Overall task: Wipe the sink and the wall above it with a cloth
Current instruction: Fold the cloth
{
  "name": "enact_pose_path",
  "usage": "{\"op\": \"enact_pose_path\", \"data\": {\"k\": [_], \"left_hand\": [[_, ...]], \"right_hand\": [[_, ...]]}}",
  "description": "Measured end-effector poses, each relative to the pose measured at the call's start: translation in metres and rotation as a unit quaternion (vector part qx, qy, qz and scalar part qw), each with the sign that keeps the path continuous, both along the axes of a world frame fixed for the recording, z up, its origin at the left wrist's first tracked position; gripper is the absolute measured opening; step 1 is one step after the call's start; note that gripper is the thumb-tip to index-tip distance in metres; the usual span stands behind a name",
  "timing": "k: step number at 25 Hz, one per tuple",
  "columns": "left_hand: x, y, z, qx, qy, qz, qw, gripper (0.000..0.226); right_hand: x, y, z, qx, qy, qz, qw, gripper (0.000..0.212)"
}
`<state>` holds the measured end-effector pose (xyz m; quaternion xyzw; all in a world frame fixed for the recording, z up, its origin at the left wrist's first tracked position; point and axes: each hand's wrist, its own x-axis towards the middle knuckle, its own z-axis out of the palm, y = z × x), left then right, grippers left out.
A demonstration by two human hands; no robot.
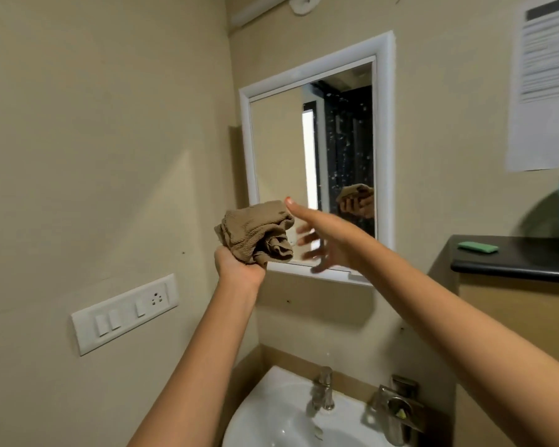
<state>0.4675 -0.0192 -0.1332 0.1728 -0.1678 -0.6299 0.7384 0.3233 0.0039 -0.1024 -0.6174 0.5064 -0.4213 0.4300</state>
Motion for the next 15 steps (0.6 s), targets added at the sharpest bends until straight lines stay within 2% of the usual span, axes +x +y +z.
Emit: {"op": "enact_pose_path", "data": {"k": [1, 3, 6, 8, 9, 12, 14, 15], "left_hand": [[-0.020, 0.002, 0.004, -0.005, 0.013, -0.013, 1.000, 0.041], [-0.067, 0.009, 0.015, -0.002, 0.020, -0.038, 0.999, 0.038], [-0.140, 0.012, 0.029, -0.011, -0.021, -0.030, 0.999, 0.033], [-0.196, 0.019, 0.043, -0.046, -0.043, -0.047, 0.997, 0.037], [-0.217, 0.022, 0.049, -0.066, -0.048, -0.073, 0.994, 0.035], [-0.278, 0.032, 0.067, -0.087, -0.114, -0.212, 0.967, 0.040], [-0.317, 0.033, 0.079, -0.106, -0.225, -0.270, 0.930, 0.048], [-0.335, 0.031, 0.085, -0.124, -0.284, -0.283, 0.908, 0.040]], "right_hand": [[-0.010, 0.004, -0.007, 0.056, -0.058, 0.021, 0.997, 0.082], [-0.036, 0.017, -0.010, 0.067, -0.188, 0.015, 0.980, 0.075], [-0.080, 0.039, 0.002, 0.008, -0.293, -0.058, 0.954, 0.032], [-0.125, 0.056, 0.018, -0.042, -0.309, -0.128, 0.942, 0.008], [-0.148, 0.063, 0.025, -0.066, -0.312, -0.161, 0.934, 0.005], [-0.235, 0.090, 0.049, -0.164, -0.239, -0.278, 0.916, 0.018], [-0.290, 0.109, 0.063, -0.214, -0.183, -0.344, 0.896, 0.021], [-0.314, 0.114, 0.068, -0.230, -0.157, -0.370, 0.886, 0.019]]}}
